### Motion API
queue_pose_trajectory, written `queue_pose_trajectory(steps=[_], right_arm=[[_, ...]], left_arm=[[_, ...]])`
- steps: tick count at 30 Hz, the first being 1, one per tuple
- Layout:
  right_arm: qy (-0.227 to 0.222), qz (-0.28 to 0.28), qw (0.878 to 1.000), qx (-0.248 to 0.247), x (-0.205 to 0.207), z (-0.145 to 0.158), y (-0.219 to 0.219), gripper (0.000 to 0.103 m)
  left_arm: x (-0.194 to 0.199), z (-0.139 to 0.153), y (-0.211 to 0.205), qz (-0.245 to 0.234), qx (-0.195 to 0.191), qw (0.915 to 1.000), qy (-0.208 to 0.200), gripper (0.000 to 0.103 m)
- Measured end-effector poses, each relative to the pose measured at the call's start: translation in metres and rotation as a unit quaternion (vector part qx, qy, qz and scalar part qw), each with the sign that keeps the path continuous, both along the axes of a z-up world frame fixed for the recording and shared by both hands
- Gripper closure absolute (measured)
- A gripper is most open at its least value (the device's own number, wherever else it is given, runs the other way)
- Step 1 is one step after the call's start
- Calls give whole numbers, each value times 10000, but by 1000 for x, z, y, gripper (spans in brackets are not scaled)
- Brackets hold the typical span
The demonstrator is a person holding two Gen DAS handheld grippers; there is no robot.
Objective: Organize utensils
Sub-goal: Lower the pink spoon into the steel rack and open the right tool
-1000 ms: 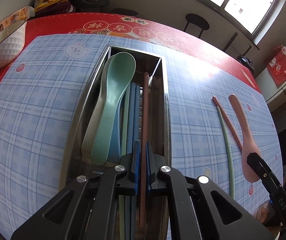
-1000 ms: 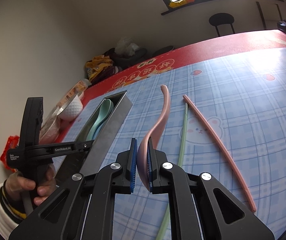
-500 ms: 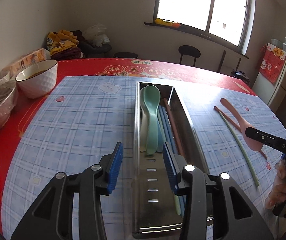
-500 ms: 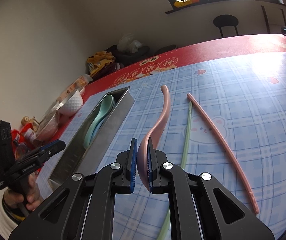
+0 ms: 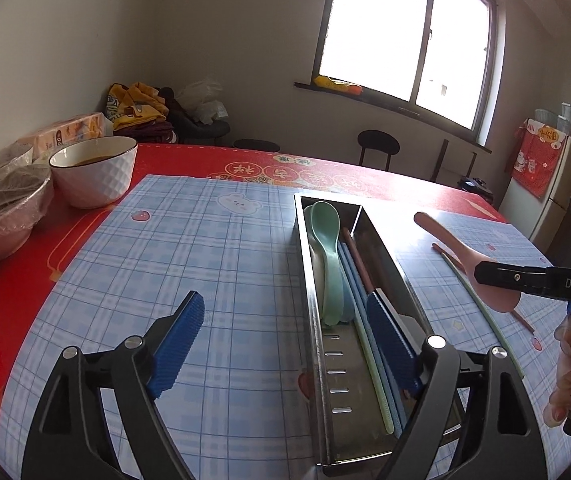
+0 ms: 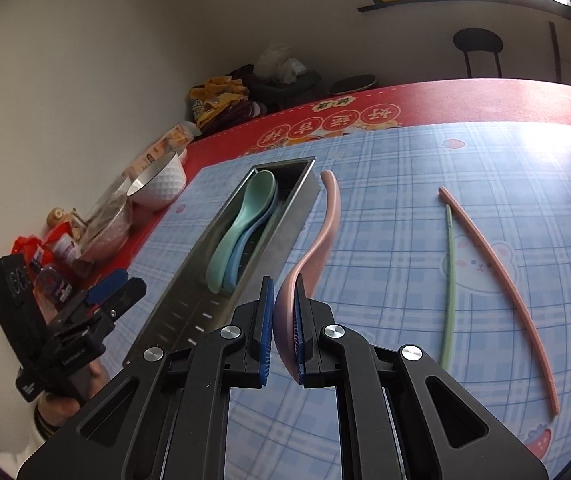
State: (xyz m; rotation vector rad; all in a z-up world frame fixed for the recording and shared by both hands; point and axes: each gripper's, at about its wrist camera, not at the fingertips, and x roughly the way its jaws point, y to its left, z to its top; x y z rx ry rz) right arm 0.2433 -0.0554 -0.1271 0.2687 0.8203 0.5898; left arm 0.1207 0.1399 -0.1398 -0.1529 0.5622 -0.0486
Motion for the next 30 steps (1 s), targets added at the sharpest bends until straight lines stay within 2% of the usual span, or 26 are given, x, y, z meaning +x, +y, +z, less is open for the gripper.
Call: queue_pose_trajectory(steps=[5,12,21,30], right_arm=[[165,-98,9994,-275,20,6,42,94],[848,-492,9950,-177,56,-9,69,94],[909,-685,9925,-458,71,-15,83,92],[1009,-351,9934,-414,68,-17,86,92]], left_arm=[[-1,-1,9,199,-167,9997,36,12],[-3,-1,13,283,-212,9994,70,8],[0,-4,18,321,-297,9990,135,8],[4,-6,20,356,-359,9985,186,8]])
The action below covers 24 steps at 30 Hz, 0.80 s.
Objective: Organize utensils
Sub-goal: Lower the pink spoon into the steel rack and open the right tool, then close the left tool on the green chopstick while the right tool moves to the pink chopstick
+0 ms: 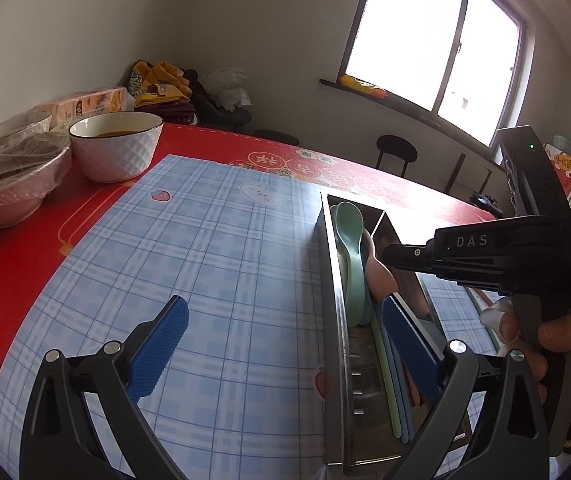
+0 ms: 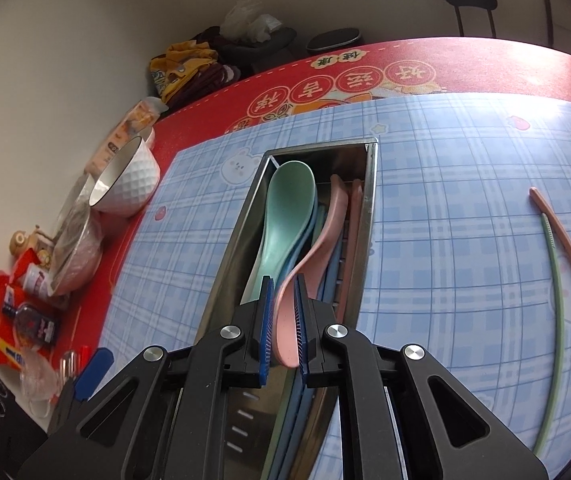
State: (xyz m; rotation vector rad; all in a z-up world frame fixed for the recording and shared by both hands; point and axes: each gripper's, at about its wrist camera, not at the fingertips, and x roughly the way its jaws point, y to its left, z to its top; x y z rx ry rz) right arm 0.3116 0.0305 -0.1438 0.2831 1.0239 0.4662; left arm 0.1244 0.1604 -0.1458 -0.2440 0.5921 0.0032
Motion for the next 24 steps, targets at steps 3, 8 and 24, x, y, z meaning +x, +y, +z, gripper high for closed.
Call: queue_pose_trajectory(steps=[3,8,24], right_arm=[[-90,61,9999,29,-4,6,1,92],[-796,26,9966,-224,-17,28,-20,92],[-1547,-167,9846,-801,-39,8,-178,92]], left_arm=[[0,0,1,6,-2,10000,-9,8],[-1,0,0,-11,4,10000,-45,8],[-2,8,-14,223,423,9989,-12,19]])
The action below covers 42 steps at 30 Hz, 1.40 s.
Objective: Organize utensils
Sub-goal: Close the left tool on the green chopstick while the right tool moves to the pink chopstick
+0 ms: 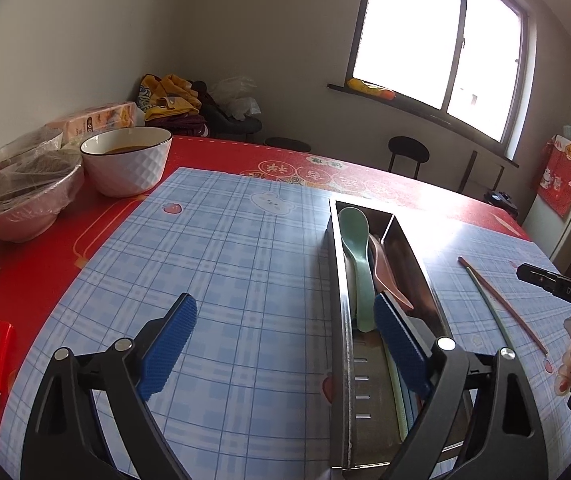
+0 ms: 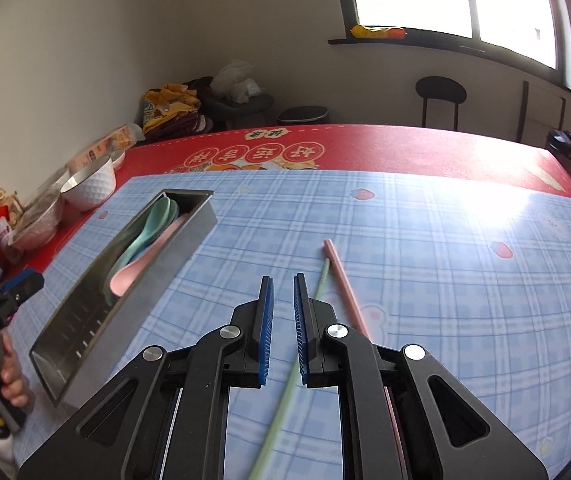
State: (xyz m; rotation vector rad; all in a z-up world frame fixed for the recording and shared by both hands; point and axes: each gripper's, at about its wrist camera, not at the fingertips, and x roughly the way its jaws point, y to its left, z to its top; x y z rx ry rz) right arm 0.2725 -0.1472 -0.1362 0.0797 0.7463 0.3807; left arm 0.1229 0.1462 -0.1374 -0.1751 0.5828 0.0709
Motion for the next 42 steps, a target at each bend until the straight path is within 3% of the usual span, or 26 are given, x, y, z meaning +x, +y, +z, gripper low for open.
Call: queue_pose_trajectory(steps=[4,10,15,20,22,27,36,42], right_arm=[[77,-109,9998,144,5,-13,-25,92],[391,-271,9969,632,10,-26,-51,92],[428,-543,9944,802,6,-25,-69,92],[599,-934,9894,940,10,-30,-90,92],[633,-964,9879,1038,10,-30,-95,92],[513,-962,9872,1166,4,-23,-98,92],[407,-920,9871,1242,-3,-15,-102,92],[450,-961,9863,1261,-2,-17,-101,92]], left_arm=[[-5,25,-23,-158,-33,9998,-146,19],[9,53,-111,-949,305,9948,-213,20],[41,33,-182,-1552,275,9872,227,21],[73,0,-236,-1873,444,9782,784,31],[83,-14,-245,-1853,500,9766,972,36],[93,-40,-264,-1785,904,9716,1259,59],[97,-53,-264,-1841,980,9669,1471,62],[98,-55,-256,-1892,811,9673,1479,62]])
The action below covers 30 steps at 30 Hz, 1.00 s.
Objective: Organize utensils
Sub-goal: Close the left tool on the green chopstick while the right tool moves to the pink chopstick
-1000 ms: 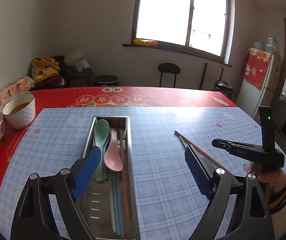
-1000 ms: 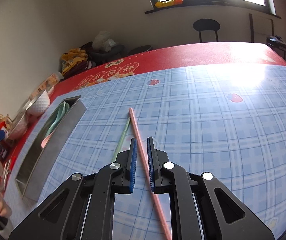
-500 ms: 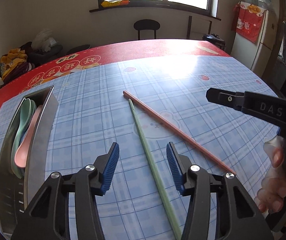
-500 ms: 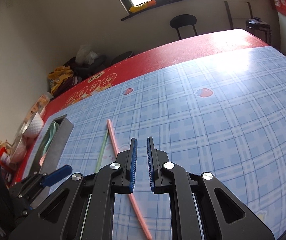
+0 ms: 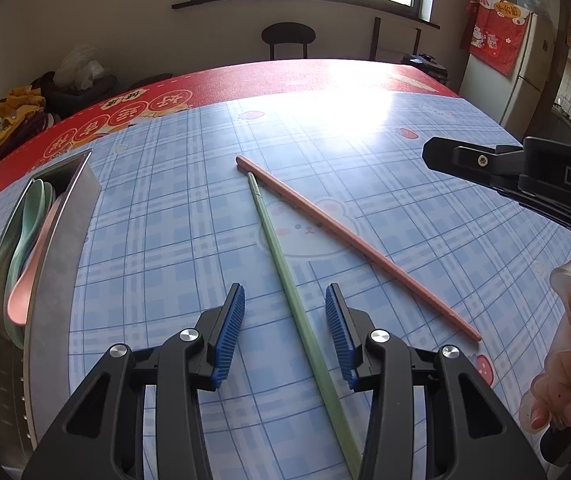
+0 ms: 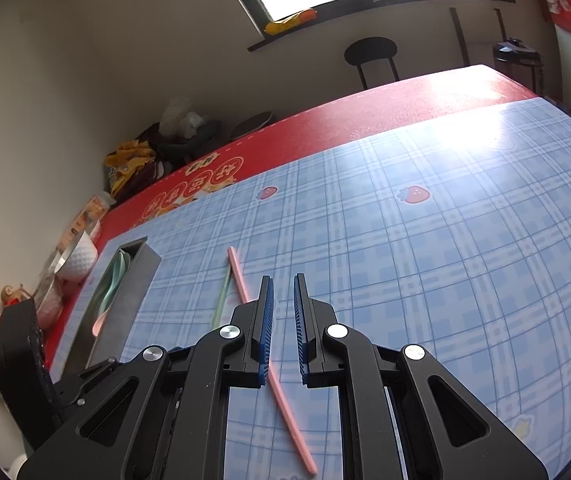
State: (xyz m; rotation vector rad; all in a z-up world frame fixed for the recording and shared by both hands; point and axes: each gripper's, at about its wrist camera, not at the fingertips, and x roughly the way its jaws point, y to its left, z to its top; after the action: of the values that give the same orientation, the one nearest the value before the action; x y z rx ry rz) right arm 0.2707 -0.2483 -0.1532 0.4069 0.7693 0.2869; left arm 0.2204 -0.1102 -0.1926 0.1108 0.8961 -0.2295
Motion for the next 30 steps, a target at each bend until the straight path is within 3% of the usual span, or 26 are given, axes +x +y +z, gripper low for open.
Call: queue_pose_trajectory(steps=[6,13,17,23,30], right_arm=[[83,-5,10000,13,4,-5,3,92],[201,-60,9998,39,8,-13,4,92],[298,-124,9994,110,10,-19,1,92],[388,-131,9987,300,13,-23,-3,92],[365,-108,9989,285,13,-22,-6,92]], left_arm=[[2,0,5,18,-186,9998,6,64],[1,0,12,201,-211,9996,-31,78],[-2,0,13,248,-217,9994,-56,94],[-4,1,26,315,-649,9974,-41,97],[-14,12,37,479,-1013,9929,-388,97]])
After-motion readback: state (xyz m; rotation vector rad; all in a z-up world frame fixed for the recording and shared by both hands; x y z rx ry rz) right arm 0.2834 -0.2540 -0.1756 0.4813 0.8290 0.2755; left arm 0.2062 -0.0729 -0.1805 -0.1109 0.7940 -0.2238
